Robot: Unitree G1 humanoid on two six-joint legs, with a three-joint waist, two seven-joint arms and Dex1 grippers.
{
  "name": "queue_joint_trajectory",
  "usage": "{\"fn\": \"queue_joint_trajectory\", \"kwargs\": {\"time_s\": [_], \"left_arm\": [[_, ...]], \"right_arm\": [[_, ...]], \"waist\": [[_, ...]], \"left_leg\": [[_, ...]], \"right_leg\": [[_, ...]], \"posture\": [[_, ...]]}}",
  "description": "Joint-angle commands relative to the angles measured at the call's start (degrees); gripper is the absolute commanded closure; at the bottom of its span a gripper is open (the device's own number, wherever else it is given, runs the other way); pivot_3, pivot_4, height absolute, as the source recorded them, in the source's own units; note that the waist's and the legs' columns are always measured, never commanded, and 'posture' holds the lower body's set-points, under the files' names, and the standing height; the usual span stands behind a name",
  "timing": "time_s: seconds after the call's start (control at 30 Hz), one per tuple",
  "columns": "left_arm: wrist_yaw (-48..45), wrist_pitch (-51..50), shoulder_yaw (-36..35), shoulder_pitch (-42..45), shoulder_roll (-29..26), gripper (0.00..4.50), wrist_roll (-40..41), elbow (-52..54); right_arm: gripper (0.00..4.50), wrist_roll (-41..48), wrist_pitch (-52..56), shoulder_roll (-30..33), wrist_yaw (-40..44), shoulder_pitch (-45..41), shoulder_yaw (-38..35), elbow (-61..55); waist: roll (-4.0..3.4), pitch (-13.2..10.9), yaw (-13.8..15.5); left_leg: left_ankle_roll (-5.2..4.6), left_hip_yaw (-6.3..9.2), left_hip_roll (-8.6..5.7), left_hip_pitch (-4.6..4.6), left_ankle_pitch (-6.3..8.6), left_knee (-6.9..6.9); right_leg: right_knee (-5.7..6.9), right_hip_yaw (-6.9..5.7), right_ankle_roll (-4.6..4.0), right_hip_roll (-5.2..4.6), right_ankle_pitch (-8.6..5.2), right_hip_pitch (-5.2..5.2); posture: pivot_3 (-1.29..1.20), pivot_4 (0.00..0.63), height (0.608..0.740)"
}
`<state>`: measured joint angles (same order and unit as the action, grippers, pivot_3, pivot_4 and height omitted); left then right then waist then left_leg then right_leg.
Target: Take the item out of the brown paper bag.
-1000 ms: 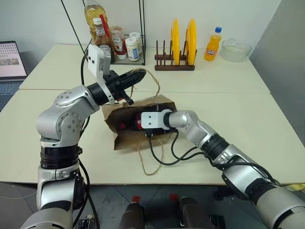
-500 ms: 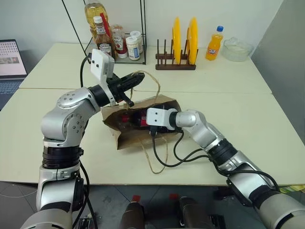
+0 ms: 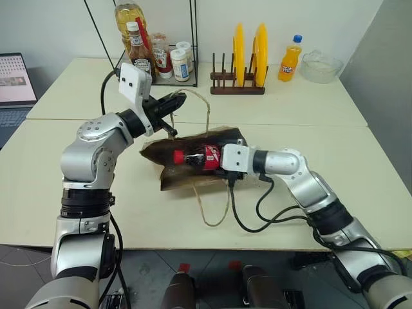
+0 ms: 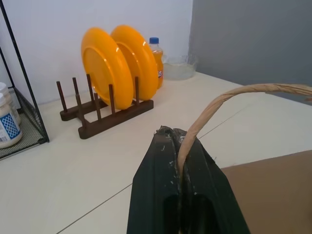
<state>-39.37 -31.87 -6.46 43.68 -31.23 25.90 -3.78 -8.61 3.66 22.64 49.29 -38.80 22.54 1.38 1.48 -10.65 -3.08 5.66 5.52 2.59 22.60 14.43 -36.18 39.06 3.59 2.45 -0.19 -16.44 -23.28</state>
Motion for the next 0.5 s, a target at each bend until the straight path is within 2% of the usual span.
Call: {"fn": "queue_joint_trajectory", "kwargs": {"time_s": [0.03,0.17,0.23,0.4,0.5], "left_arm": [[-0.1,1.3,-0.2,1.7,0.2,4.5,-0.4,0.9],[-0.2,1.4,-0.1,1.8,0.3,4.5,-0.8,0.5],[0.1,1.6,0.0,2.1,0.3,4.5,-1.3,-0.3],[-0.1,1.5,0.1,1.1,0.3,4.5,-1.3,0.4],[-0.5,1.2,0.2,1.1,0.1,4.5,-1.3,0.6]], "right_arm": [[1.33,7.3,-1.8,0.0,1.6,1.6,-5.0,-7.6],[1.33,15.4,4.3,1.3,4.6,3.7,-8.5,-14.0],[1.33,21.8,14.2,2.3,4.7,3.6,-11.6,-18.7],[1.33,39.8,41.7,0.7,-5.6,-2.8,-23.8,-27.4],[1.33,43.5,51.2,1.2,-12.6,-7.2,-30.0,-26.0]], "waist": [[0.0,0.0,0.0],[-0.02,0.0,0.0],[-0.02,0.0,0.0],[-0.07,0.0,0.1],[-0.1,-0.1,0.1]], "left_leg": [[-0.01,0.01,0.0,0.0,0.01,0.0],[-0.01,0.02,0.01,0.0,0.01,0.0],[-0.01,0.02,0.01,0.0,0.0,0.0],[0.0,0.05,0.01,0.01,0.0,-0.03],[-0.01,0.07,0.01,0.0,0.0,-0.03]], "right_leg": [[0.0,-0.01,0.0,0.0,0.0,0.0],[0.01,-0.01,0.0,0.01,0.0,0.0],[0.01,-0.01,0.0,0.01,0.0,0.0],[0.04,-0.02,0.0,0.01,0.0,0.0],[0.07,-0.03,-0.01,0.02,0.0,0.0]], "posture": [[0.0,0.15,0.74],[0.0,0.15,0.74],[0.0,0.15,0.74],[0.0,0.15,0.74],[0.0,0.15,0.74]]}}
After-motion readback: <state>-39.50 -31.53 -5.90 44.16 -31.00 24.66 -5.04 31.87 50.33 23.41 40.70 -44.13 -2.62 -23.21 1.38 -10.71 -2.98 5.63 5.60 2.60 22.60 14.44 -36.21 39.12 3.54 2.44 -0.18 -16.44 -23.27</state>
